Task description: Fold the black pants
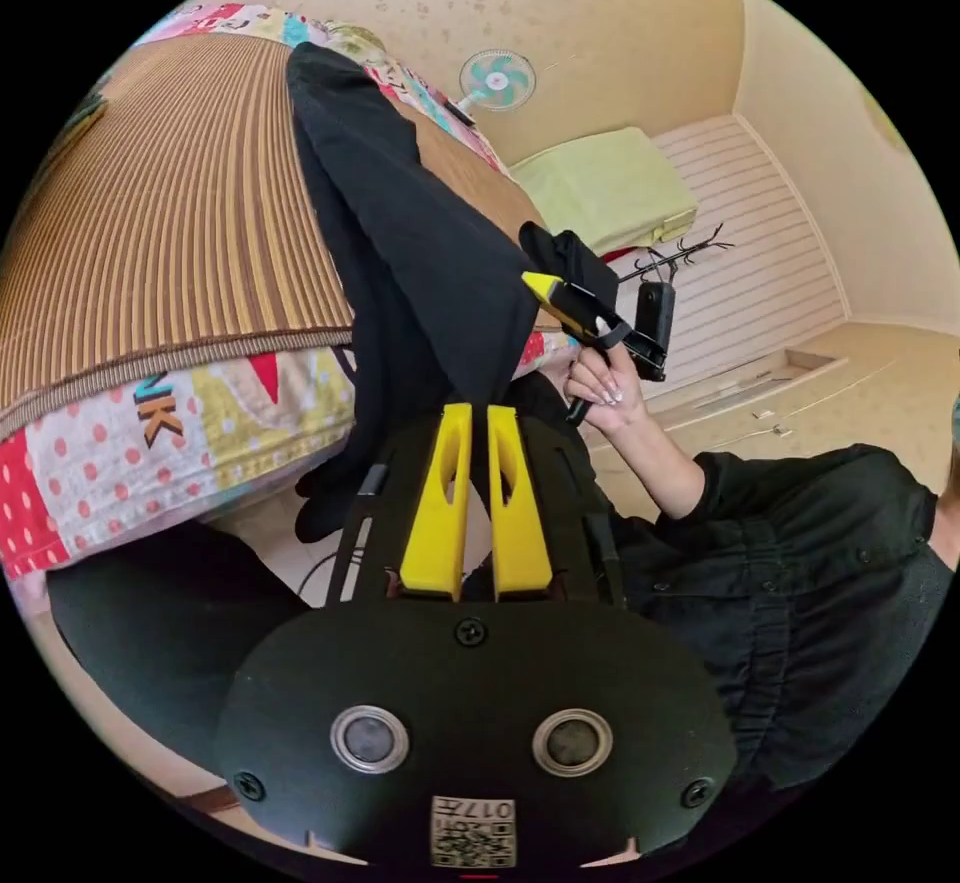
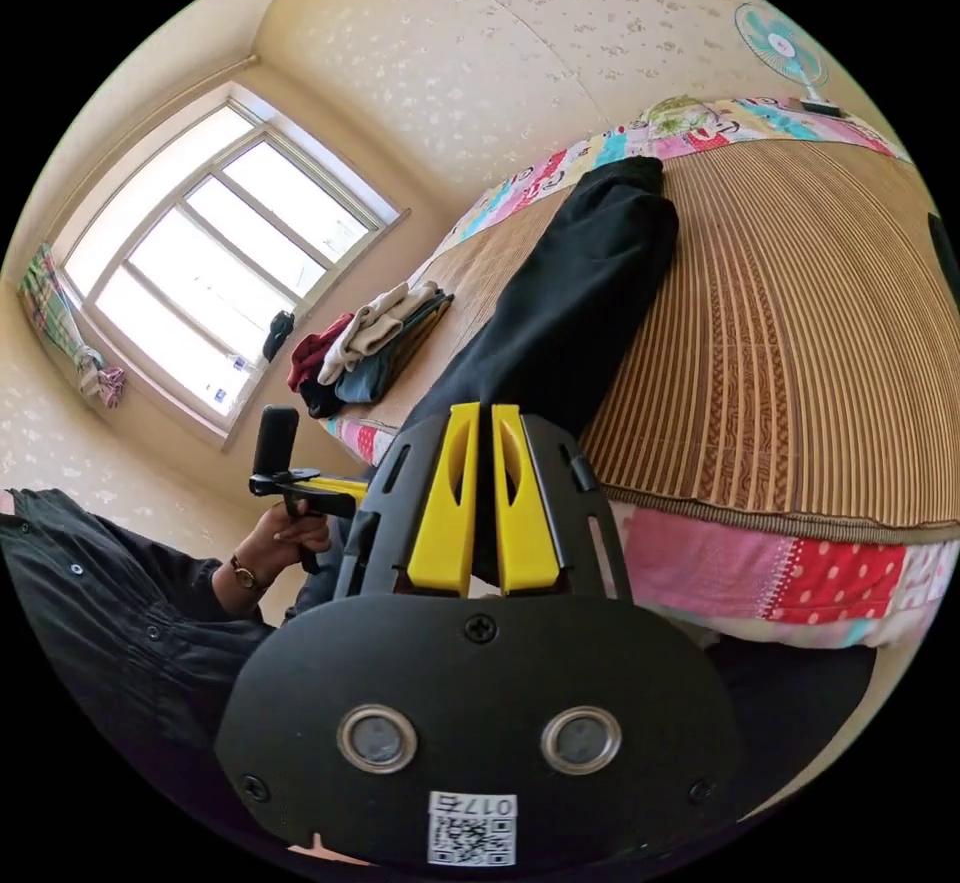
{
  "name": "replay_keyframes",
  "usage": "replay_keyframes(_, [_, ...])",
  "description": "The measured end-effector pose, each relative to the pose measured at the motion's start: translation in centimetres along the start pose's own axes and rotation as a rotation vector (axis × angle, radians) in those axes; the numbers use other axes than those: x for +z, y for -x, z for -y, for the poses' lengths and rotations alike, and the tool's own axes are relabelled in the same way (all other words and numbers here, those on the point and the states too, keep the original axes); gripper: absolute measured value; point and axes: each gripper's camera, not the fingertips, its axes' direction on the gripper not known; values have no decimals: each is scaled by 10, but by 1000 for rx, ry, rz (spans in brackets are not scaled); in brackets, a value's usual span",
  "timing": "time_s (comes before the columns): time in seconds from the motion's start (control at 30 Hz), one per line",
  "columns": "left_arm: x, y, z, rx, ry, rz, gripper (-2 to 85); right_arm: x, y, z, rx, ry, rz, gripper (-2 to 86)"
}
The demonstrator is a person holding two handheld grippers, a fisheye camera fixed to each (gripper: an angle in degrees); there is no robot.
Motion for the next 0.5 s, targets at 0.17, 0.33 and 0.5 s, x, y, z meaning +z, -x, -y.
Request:
replay_keyframes(0.17, [-5, 41, -24, -197, -40, -52, 101, -9, -40, -22, 130, 63, 1, 64])
replay_keyframes(0.33, [-50, 40, 11, -93, -209, 16, 131, -34, -88, 5, 222, 41, 72, 148])
replay_keyframes(0.5, [-23, 71, 66, -78, -36, 15, 170, -10, -127, 13, 286, 144, 336, 154])
